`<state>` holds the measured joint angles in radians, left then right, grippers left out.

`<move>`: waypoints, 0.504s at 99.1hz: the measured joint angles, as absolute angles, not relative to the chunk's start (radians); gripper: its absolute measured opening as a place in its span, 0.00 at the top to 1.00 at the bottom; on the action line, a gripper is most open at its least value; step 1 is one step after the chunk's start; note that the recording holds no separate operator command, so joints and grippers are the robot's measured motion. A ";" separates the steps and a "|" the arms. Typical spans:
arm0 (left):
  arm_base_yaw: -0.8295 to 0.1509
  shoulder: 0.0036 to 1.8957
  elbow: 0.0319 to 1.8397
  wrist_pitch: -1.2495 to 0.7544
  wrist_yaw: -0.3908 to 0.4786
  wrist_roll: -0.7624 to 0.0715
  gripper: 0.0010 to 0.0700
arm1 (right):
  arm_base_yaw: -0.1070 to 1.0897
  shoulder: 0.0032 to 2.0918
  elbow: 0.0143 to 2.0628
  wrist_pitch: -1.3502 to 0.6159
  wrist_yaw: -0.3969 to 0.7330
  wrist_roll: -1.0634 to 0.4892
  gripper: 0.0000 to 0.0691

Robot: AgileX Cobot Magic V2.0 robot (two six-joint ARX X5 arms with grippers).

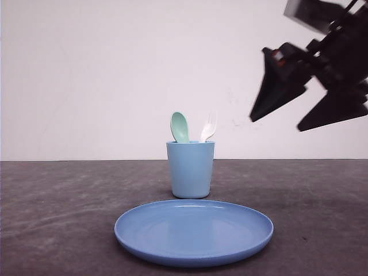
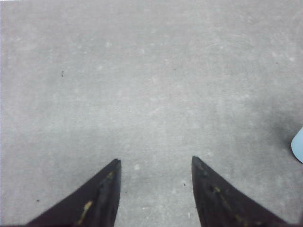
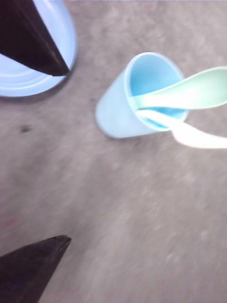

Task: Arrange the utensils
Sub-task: 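Move the right gripper to the cup rim and grasp the cup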

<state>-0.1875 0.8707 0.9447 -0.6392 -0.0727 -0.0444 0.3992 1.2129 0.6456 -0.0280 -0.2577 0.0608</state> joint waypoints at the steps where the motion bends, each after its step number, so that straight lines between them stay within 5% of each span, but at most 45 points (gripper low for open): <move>1: -0.187 0.871 0.945 -0.639 -0.073 -0.044 0.61 | 0.400 1.219 0.646 -0.022 -0.262 0.061 0.02; 50: -0.187 0.871 0.945 -0.639 -0.073 -0.044 0.61 | 0.485 1.557 0.665 0.285 -0.363 0.077 0.02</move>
